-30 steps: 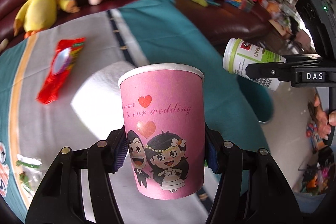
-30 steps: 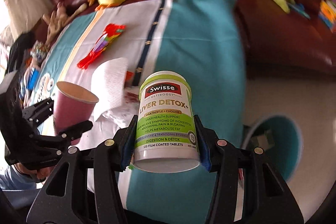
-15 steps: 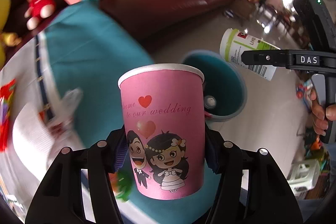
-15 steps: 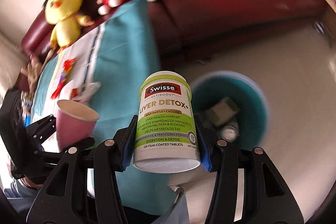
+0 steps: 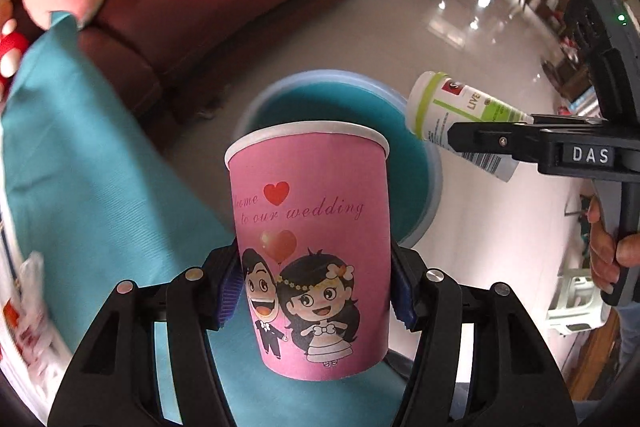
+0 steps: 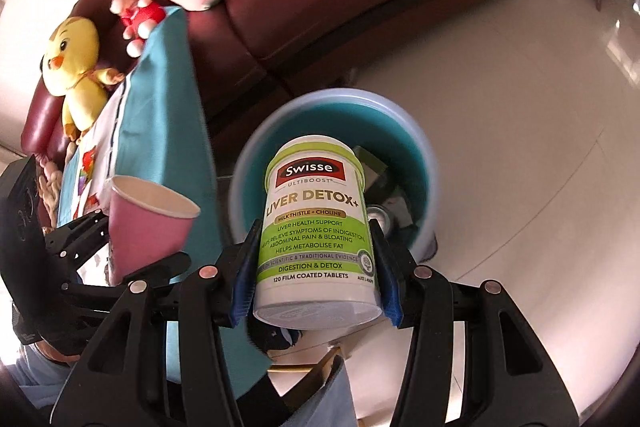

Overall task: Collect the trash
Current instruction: 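Carry the pink cup and Swisse bottle over the teal bin and open both tools to drop them, then return both tools from the bin to the table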

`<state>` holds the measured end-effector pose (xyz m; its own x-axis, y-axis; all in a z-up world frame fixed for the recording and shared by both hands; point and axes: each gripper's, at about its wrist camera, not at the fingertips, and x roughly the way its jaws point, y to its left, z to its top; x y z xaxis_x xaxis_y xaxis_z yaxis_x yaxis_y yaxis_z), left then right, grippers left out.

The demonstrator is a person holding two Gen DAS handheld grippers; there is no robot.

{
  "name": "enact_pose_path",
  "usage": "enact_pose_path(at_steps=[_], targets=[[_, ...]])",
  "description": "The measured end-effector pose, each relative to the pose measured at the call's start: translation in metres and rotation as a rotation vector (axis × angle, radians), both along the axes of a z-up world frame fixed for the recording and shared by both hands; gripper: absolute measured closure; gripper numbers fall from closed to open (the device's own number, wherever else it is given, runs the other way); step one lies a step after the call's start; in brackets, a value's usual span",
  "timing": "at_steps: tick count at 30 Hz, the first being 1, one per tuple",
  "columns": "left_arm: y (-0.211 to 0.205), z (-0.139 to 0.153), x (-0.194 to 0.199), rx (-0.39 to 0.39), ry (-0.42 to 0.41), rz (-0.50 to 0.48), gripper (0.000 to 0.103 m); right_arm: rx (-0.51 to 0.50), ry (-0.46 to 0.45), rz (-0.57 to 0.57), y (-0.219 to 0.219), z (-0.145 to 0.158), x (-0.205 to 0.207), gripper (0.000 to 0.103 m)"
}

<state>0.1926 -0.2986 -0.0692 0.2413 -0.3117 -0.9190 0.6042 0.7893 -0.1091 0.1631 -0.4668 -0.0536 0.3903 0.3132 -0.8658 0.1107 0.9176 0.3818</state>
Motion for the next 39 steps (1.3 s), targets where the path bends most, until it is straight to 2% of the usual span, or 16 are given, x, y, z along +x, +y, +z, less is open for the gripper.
enact_pose_path(at_steps=[5,9,11,30,31,33,39], targets=[[-0.025,-0.013,0.014,0.012,0.034,-0.007,0.039,-0.002,0.024,-0.025,-0.021,-0.009,0.002,0.055],[-0.033,-0.024,0.021,0.03,0.051,0.002,0.026,-0.002,0.029,-0.026,-0.025,-0.011,0.009,0.055],[-0.034,-0.025,0.02,0.039,0.051,0.005,0.023,0.0,0.029,-0.021,-0.026,-0.012,0.012,0.055],[0.025,-0.013,0.002,0.006,0.046,0.117,0.013,0.005,0.069,0.069,0.002,-0.026,0.029,0.054],[0.027,-0.012,0.001,0.004,0.045,0.12,0.013,0.004,0.076,0.072,0.005,-0.026,0.03,0.051],[0.031,-0.011,-0.002,-0.001,0.043,0.125,0.012,0.002,0.081,0.072,0.009,-0.027,0.03,0.039],[0.048,-0.005,-0.009,-0.014,0.034,0.138,0.012,-0.02,0.086,0.062,0.016,-0.022,0.025,0.031]])
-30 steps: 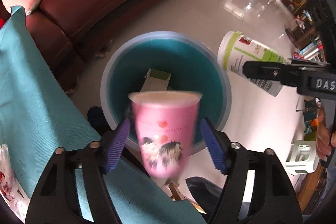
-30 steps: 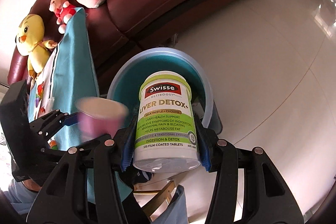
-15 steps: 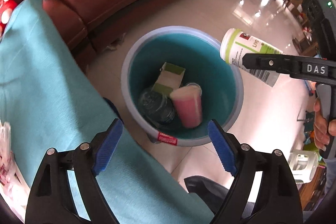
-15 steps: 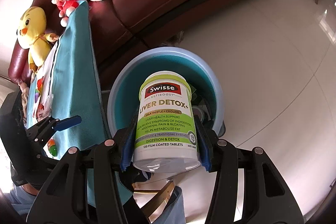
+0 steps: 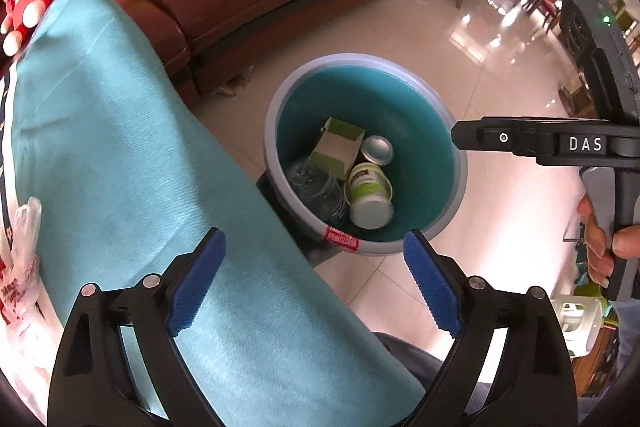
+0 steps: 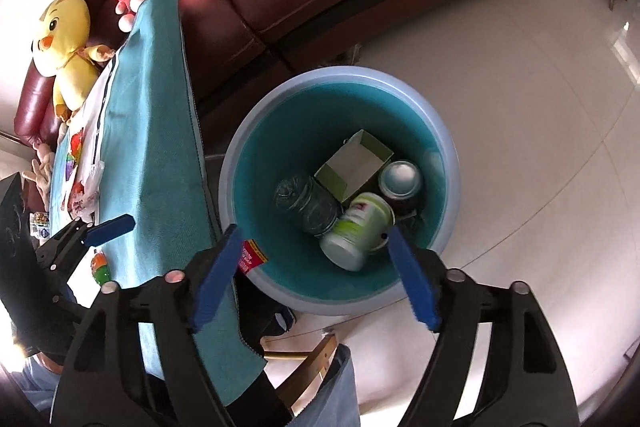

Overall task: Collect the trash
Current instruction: 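Return both tools from the bin to the table, then grasp the white paper towel with the left tool while the right tool grasps the clear plastic bag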

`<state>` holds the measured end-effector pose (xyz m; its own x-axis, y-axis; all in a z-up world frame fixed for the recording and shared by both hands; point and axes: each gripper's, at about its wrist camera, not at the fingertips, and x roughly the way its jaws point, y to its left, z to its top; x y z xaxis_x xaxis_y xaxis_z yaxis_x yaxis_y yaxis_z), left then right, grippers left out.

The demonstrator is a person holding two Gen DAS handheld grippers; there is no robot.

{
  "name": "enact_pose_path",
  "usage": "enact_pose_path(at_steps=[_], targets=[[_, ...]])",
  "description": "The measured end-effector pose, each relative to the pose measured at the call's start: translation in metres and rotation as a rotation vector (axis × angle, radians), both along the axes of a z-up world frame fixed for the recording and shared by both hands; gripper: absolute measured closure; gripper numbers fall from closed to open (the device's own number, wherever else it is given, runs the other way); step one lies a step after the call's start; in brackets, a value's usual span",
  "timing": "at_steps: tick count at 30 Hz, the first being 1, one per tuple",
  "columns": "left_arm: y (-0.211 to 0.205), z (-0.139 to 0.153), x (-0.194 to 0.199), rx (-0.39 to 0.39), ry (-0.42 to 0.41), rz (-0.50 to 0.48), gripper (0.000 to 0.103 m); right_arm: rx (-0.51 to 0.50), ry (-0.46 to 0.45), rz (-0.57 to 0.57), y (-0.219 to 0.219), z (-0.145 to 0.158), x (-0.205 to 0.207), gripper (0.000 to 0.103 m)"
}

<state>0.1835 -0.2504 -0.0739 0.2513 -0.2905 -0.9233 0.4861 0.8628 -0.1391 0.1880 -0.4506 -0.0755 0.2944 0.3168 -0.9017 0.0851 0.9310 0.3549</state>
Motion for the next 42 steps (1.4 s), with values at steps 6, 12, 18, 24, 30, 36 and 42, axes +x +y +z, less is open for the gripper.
enact_pose_path(at_steps=[6,12,18,24,30,36,42], targets=[[0.024,0.007,-0.009,-0.013,-0.019,0.021,0.012,-0.025,0.025,0.004,0.015,0.004,-0.005,0.028],[0.059,0.016,-0.021,-0.018,-0.045,0.06,0.012,-0.045,0.016,0.04,0.046,0.014,-0.011,0.027],[0.106,0.026,-0.036,-0.028,-0.076,0.123,0.012,-0.052,0.005,0.101,0.091,0.025,-0.013,0.027],[0.166,0.036,-0.053,-0.04,-0.106,0.209,0.012,-0.075,0.008,0.185,0.143,0.032,-0.014,0.027],[0.226,0.042,-0.068,-0.054,-0.127,0.301,0.012,-0.101,0.002,0.268,0.197,0.041,-0.013,0.023],[0.288,0.036,-0.074,-0.044,-0.128,0.409,0.01,-0.119,0.0,0.326,0.244,0.044,-0.01,0.023],[0.325,0.019,-0.068,0.03,-0.119,0.435,0.01,-0.132,0.031,0.345,0.267,0.035,-0.003,0.023]])
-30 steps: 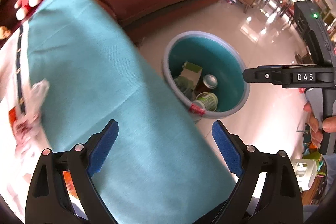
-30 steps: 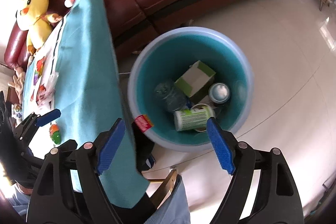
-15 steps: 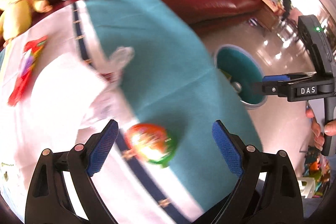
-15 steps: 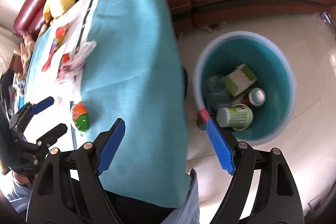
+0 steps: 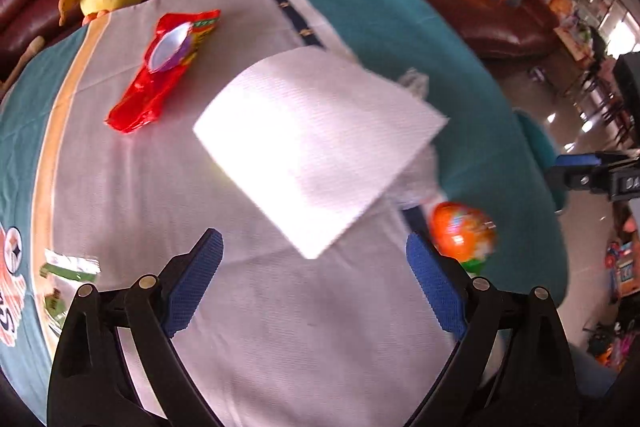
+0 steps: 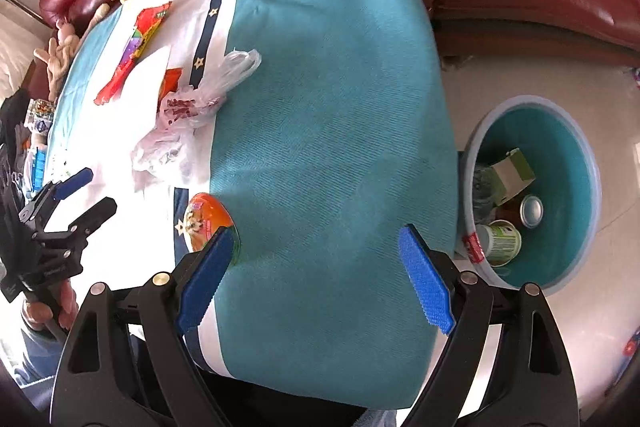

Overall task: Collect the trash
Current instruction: 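Grasp the white paper towel with the left tool while the right tool grasps the clear plastic bag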

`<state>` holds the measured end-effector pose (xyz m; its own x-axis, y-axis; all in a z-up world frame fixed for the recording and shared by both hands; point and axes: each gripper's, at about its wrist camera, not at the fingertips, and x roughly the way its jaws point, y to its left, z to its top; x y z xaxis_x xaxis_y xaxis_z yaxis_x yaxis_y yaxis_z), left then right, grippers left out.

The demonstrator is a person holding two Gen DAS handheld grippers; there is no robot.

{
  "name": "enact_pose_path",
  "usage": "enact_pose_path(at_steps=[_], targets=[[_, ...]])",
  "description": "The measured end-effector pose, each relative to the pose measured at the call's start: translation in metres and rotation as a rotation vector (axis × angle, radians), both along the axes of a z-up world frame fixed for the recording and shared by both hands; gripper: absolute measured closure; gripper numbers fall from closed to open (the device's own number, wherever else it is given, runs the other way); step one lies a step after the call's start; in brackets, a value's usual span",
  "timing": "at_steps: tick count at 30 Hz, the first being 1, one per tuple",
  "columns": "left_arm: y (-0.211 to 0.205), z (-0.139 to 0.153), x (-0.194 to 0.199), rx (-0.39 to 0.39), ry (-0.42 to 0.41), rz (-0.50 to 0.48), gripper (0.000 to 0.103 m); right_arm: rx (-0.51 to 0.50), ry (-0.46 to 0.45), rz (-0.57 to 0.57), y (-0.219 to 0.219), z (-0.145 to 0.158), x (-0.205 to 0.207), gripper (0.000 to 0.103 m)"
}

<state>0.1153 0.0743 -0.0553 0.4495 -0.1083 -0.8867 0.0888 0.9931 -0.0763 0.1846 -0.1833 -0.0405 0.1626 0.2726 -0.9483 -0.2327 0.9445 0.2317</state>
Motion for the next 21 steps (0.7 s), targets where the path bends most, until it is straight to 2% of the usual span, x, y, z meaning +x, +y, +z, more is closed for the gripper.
enact_pose_path(at_steps=[5,15,18,19,21], targets=[[0.01,-0.011,0.01,0.035,0.013,-0.031,0.01,0.002,0.019,-0.009,0.008,-0.004,0.009,0.023],[-0.006,-0.032,0.042,0.137,-0.01,-0.162,0.01,0.011,0.049,0.004,0.028,-0.014,0.026,0.022],[-0.009,-0.037,0.046,0.137,-0.031,-0.185,0.01,0.011,0.052,0.014,0.034,-0.015,0.031,0.022],[-0.008,-0.037,0.047,0.127,-0.039,-0.187,0.011,0.012,0.052,0.016,0.036,-0.015,0.033,0.022],[-0.004,-0.034,0.049,0.121,-0.063,-0.165,0.03,0.016,0.053,0.021,0.041,-0.015,0.038,0.022]])
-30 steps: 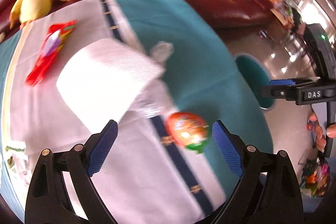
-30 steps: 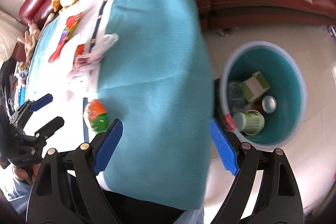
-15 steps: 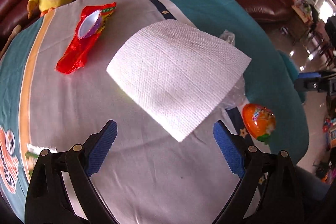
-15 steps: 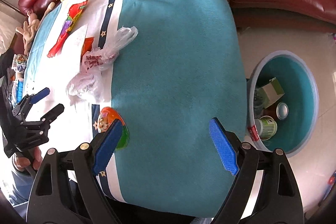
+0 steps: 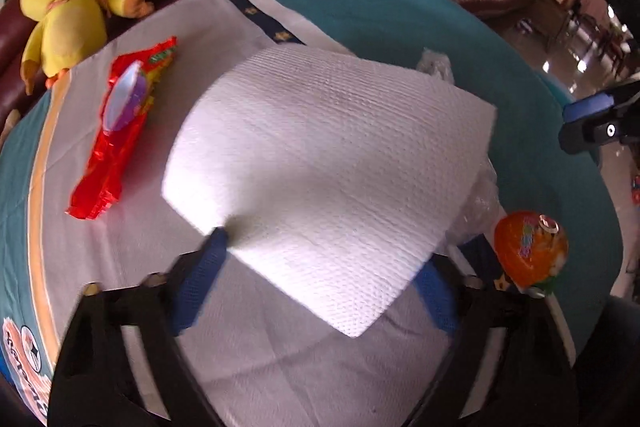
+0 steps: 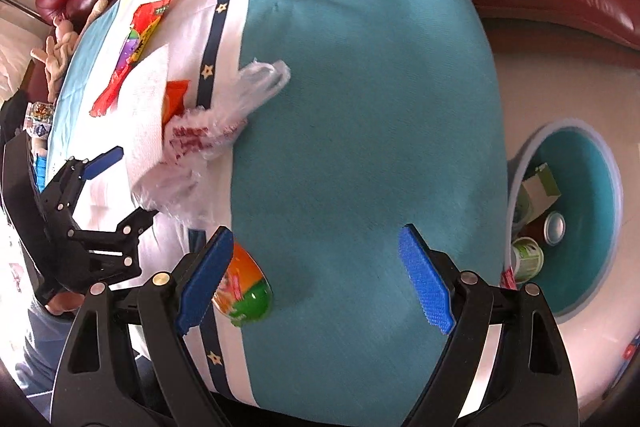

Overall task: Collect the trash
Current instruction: 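Grasp the white paper towel with the left tool while the right tool grasps the clear plastic bag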

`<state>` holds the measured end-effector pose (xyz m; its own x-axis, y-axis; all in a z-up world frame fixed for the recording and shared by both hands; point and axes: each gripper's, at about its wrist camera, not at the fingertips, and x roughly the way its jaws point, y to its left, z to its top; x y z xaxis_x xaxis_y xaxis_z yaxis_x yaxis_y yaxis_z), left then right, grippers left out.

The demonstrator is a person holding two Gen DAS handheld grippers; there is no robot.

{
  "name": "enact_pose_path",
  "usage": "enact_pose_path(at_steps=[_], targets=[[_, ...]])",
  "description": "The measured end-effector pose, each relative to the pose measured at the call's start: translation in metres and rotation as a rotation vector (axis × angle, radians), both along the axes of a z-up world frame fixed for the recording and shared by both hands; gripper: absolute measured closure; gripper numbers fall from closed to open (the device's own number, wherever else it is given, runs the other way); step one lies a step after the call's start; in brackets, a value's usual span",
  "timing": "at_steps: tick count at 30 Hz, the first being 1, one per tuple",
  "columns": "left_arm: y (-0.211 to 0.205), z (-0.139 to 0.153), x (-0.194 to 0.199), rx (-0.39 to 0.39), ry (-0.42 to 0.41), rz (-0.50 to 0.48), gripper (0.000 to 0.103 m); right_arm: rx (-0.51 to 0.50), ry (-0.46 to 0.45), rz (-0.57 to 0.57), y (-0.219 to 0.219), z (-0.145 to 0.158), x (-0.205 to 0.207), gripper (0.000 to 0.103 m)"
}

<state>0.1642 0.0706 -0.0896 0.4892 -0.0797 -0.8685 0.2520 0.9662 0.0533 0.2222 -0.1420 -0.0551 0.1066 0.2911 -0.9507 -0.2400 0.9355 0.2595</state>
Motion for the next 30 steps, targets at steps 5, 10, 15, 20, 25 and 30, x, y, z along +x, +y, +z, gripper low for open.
enact_pose_path(at_steps=[5,10,15,20,25,30], targets=[[0.028,0.007,0.008,-0.113,0.02,0.092,0.089,0.017,0.004,0.022,0.02,0.0,0.01,0.022],[0.061,0.011,0.004,-0.177,0.013,0.207,0.096,0.04,0.012,0.068,0.05,-0.001,0.016,0.022],[0.075,0.02,-0.017,-0.197,0.009,0.216,0.096,0.071,0.025,0.101,0.077,-0.001,0.018,0.023],[0.076,0.015,-0.04,-0.197,0.045,0.19,0.096,0.087,0.025,0.109,0.099,-0.007,0.021,0.022],[0.075,0.005,-0.062,-0.194,0.071,0.186,0.095,0.087,0.025,0.111,0.11,-0.016,0.021,0.023],[0.075,0.008,-0.07,-0.212,0.079,0.194,0.05,0.057,-0.004,0.148,0.115,-0.022,0.012,0.056]])
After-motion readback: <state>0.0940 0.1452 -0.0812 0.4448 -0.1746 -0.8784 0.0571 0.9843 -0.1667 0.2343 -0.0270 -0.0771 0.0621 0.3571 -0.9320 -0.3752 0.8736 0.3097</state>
